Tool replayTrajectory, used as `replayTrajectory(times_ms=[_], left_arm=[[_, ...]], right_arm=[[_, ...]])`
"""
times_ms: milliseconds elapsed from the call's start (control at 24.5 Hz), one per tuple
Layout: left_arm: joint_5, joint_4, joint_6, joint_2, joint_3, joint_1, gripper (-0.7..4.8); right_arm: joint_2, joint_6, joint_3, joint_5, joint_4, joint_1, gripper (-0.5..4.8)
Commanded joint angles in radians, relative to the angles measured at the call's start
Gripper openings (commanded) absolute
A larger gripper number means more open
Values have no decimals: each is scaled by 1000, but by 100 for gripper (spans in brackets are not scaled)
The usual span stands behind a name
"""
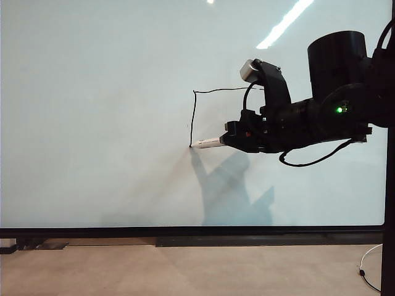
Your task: Pick up the pen on the shelf to the right of the whiteboard and draw a rectangle.
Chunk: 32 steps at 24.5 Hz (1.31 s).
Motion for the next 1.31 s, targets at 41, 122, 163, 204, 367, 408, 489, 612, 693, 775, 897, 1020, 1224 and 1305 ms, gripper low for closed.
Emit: replayTrajectory(times_ms=[41,122,163,204,367,408,489,612,693,775,897,1020,1224,1305], left_arm=[[4,6,0,0,3,0,-5],[4,6,0,0,3,0,-5],[4,6,0,0,4,0,-5],[4,6,0,0,4,0,-5],[4,6,0,0,4,0,-5],[4,6,0,0,4,0,-5],[4,6,0,0,4,0,-5],[4,6,0,0,4,0,-5],[4,6,0,0,3,0,-5],[4,6,0,0,4,0,-5],[4,5,0,0,4,0,-5],[4,6,0,0,3,0,-5],[4,6,0,0,4,0,-5],[4,6,0,0,3,0,-5]], right_arm=[[-12,-15,3,24,14,0,-7],[-21,-22,3,37,11,-3,-6],[-23,-22,2,41,9,-5,-6],[-24,-22,2,42,8,-9,-7],[-26,-22,2,43,7,-18,-7],[-26,-22,1,42,7,-21,-6],[-31,-25,-4,45,2,-23,-7],[-43,-29,-19,49,2,-32,-6],[-58,-37,-36,50,5,-48,-6],[-71,-40,-49,50,4,-65,-6],[-84,-40,-69,49,4,-86,-6],[-108,-43,-102,49,10,-114,-6],[-139,-50,-138,49,14,-151,-6],[-149,-51,-153,50,17,-166,-6]])
